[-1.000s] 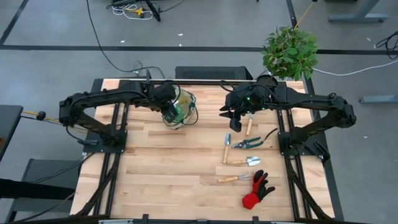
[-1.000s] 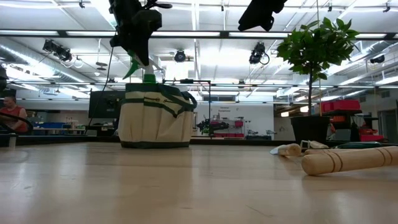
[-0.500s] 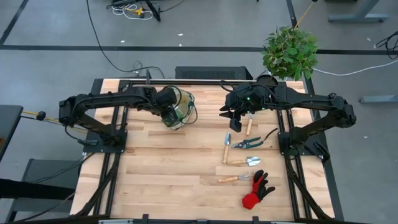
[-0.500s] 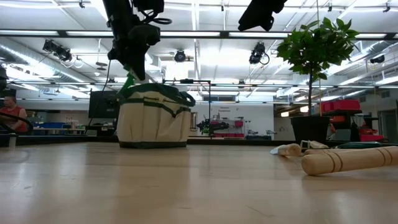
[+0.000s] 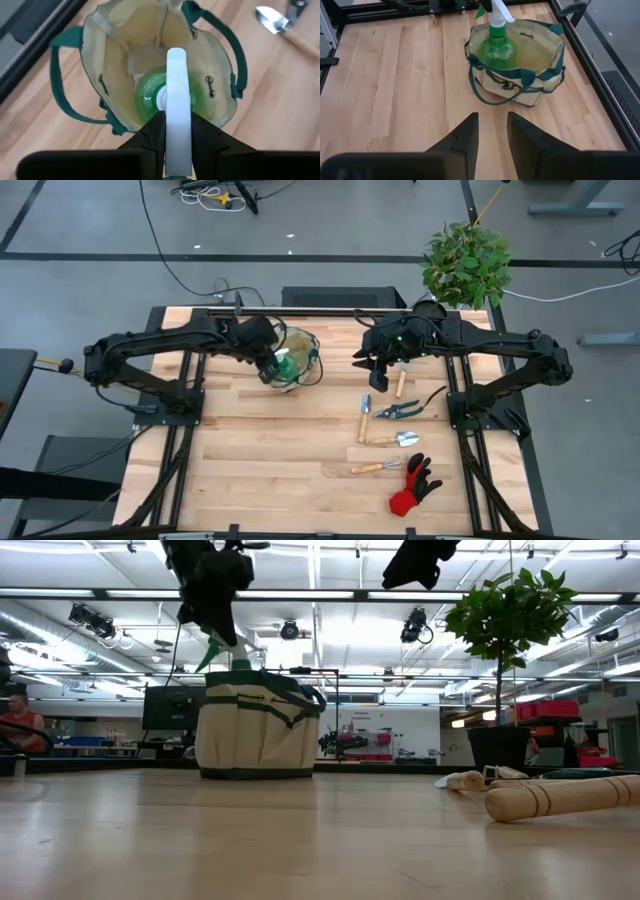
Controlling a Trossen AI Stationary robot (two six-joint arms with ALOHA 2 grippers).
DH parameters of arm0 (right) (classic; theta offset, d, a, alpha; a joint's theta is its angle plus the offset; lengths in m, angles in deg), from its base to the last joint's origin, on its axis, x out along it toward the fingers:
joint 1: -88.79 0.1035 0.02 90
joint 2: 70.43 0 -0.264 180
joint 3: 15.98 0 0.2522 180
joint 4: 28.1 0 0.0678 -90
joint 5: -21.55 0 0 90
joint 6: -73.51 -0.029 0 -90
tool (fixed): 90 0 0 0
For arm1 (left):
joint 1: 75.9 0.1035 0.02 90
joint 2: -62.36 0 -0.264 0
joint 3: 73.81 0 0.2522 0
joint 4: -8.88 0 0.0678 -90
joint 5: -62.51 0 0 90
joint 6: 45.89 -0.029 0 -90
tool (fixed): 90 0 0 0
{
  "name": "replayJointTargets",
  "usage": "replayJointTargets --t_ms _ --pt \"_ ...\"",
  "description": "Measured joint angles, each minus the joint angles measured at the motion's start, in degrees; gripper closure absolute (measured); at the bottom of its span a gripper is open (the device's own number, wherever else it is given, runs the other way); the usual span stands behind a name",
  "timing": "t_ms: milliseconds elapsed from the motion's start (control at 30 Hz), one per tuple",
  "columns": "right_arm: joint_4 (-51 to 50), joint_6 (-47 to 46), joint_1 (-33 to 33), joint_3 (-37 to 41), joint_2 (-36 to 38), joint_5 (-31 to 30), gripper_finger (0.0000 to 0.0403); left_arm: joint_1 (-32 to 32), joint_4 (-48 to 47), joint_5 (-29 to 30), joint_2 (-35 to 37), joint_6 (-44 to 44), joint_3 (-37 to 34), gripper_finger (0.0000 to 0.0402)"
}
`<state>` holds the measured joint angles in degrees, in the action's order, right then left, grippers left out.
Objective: Pick & Place Garden tools in Gardening bag
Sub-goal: Put the green spray bottle into the gardening bag
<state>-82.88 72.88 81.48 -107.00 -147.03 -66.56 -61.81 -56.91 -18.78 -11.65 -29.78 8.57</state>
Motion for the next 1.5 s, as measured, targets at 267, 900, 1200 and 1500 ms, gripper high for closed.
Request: replayJointTargets --t_ms 267,900,1200,1500 --pt "2.1 0.0 0.0 0.0 0.0 0.0 0.0300 0.0 -0.7 -2.8 0.9 -8.9 0.0 0.0330" --pt "2.2 -0.4 0.0 0.0 0.0 0.0 0.0300 1.1 -2.4 -3.0 0.9 -15.3 0.0 0.0330" --pt "2.2 -0.4 0.0 0.0 0.0 0.0 0.0300 1.2 -3.2 -3.0 0.9 -15.6 0.0 0.0330" --pt "2.2 -0.4 0.0 0.0 0.0 0.0 0.0300 1.2 -3.3 -3.0 0.9 -15.3 0.0 0.0313"
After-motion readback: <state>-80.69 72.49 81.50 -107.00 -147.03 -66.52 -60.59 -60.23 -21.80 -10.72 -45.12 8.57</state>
